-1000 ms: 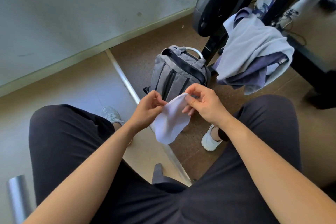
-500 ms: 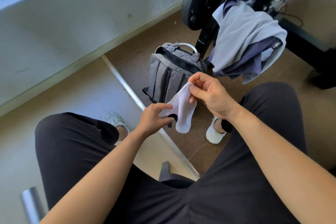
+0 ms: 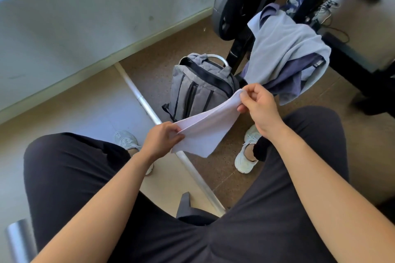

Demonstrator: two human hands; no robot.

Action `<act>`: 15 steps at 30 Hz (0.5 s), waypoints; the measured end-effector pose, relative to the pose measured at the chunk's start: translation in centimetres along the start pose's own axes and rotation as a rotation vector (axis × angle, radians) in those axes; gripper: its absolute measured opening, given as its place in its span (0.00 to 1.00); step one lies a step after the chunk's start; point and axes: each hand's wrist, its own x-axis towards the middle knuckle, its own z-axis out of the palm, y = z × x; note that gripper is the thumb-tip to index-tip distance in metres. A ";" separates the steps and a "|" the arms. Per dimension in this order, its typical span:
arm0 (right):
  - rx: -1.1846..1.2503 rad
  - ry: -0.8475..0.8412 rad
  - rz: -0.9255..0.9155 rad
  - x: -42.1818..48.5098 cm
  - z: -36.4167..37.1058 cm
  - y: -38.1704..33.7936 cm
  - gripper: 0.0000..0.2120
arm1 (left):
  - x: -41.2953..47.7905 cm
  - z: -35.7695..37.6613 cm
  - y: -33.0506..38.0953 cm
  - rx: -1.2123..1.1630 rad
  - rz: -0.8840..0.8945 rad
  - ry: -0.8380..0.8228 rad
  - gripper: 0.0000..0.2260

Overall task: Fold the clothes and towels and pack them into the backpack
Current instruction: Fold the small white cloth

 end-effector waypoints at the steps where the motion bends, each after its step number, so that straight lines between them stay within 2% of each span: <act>1: -0.068 0.010 0.009 0.3 -0.2 0.5 0.05 | -0.1 -0.5 -0.3 0.005 0.002 -0.002 0.03; 6: -0.215 -0.023 0.063 0.6 -0.4 1.4 0.11 | -0.6 -3.7 -1.0 0.058 0.095 0.058 0.06; 9: -0.289 -0.003 0.053 0.6 0.0 1.2 0.04 | -0.8 -6.3 -1.2 0.064 0.130 0.117 0.15; 11: -0.368 0.014 0.019 0.8 0.1 1.3 0.01 | -0.9 -7.8 -1.6 0.043 0.129 0.196 0.21; 13: -0.471 0.022 -0.059 0.9 0.4 1.3 0.02 | -1.0 -8.9 -1.7 0.033 0.105 0.303 0.26; 15: -0.528 0.028 -0.099 0.8 0.9 1.2 0.03 | -1.2 -9.7 -1.5 0.044 0.061 0.406 0.27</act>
